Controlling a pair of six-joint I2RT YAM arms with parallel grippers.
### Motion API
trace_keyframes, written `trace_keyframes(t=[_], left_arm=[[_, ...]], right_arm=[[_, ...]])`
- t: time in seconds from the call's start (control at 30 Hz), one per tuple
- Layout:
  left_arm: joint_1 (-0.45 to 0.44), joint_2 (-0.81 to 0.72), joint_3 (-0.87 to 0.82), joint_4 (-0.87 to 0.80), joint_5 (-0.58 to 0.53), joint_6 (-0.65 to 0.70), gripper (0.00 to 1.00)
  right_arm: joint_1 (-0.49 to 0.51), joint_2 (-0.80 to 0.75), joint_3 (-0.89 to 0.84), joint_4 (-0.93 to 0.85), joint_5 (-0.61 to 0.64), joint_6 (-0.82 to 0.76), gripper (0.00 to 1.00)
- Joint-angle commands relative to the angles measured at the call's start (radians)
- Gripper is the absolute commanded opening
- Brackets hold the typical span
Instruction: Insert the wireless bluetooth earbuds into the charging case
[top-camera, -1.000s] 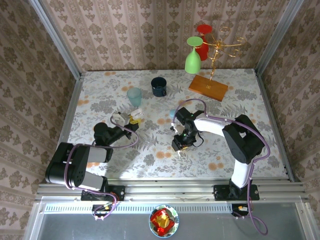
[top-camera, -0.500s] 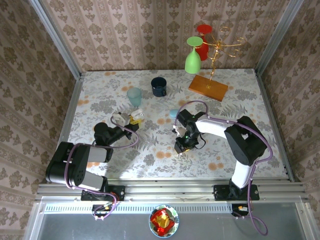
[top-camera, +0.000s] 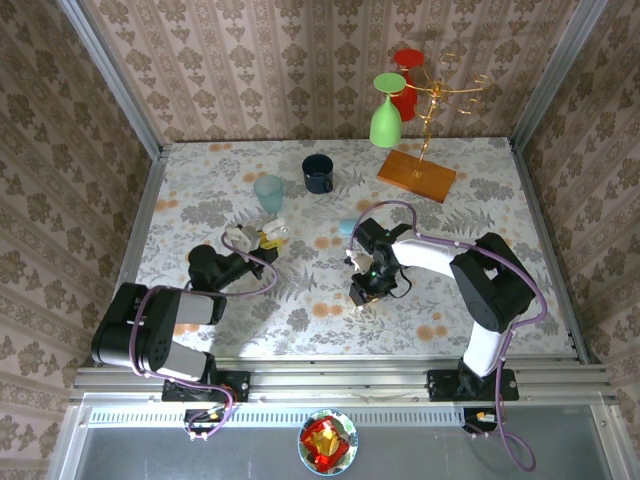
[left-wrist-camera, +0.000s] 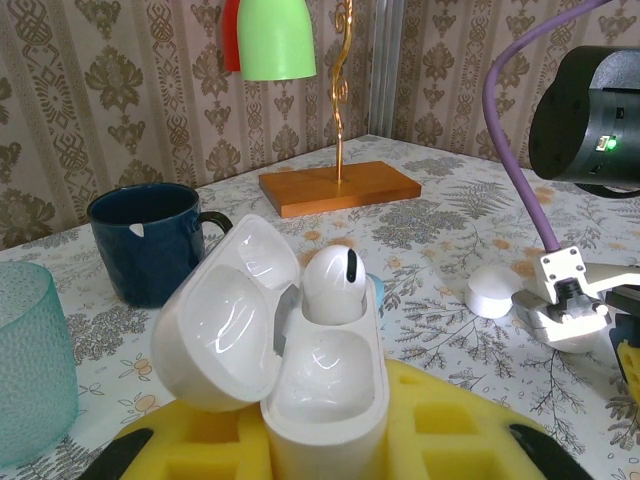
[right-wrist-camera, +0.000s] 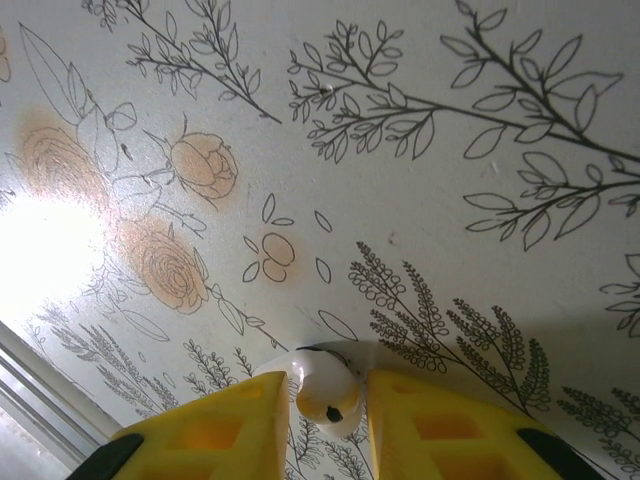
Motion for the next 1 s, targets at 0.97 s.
trace_keyframes(t=[0.97], left_arm=[[-0.036, 0.028, 0.032, 0.022, 0.084, 0.013, 0.03]], right_arm=[[-0.005, -0.21, -0.065, 0.156, 0.156, 0.084, 0.14]])
